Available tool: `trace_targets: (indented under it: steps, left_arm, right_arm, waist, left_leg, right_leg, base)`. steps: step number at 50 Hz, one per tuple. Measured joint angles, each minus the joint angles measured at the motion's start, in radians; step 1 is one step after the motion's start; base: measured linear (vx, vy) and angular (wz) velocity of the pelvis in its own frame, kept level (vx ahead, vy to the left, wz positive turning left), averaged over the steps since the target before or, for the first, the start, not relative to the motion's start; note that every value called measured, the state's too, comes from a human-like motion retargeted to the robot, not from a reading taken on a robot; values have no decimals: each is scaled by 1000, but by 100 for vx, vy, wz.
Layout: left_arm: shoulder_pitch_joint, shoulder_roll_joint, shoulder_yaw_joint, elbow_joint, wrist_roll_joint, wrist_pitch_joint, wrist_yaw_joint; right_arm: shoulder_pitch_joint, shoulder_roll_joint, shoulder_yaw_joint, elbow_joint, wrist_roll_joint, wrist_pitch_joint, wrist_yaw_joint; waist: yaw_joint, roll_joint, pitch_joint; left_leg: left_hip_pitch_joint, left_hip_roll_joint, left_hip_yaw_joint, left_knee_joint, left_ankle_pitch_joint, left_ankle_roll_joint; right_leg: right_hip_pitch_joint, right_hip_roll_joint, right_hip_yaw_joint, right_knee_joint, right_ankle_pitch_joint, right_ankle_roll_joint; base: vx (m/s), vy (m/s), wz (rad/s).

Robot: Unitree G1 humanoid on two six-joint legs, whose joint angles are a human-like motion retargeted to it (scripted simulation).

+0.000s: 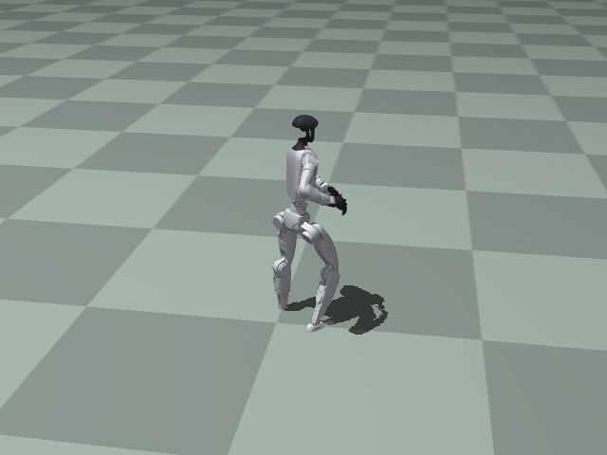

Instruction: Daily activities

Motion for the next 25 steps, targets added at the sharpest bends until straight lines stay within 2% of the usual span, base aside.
trace_targets:
  steps: [8,15,20,25]
  left_arm:
    - [3,-64,-75,-77,-174,30,-50]
    - [35,-114,-99,-62,-267,56,-66]
    - [26,-143,-122,-35,-274,65,-66]
    - [10,-167,-146,-2,-260,68,-58]
  right_arm:
    - [-50,-19,50,-54,48,-9,-31]
    - [-78,-41,110,-60,144,-14,-37]
    - [-92,-56,139,-50,194,-10,-34]
    - [-110,-63,165,-42,212,-12,-46]
  waist:
    - [88,55,-8]
    - [123,116,12]
    - [115,158,22]
    - [96,186,19]
  left_leg:
    - [-4,81,-122,5,-34,-34]
    - [-13,181,-149,9,-24,-109]
    - [-27,250,-67,13,12,-137]
    - [-30,305,62,17,42,-130]
  right_leg:
    - [108,85,-55,-146,-40,-73]
    - [194,165,-156,-248,-37,-125]
    - [227,211,-215,-326,-6,-144]
    - [242,239,-253,-384,23,-156]
  base:
    - [15,-19,81]
    - [8,-21,62]
    - [2,-14,57]
    - [-1,-7,43]
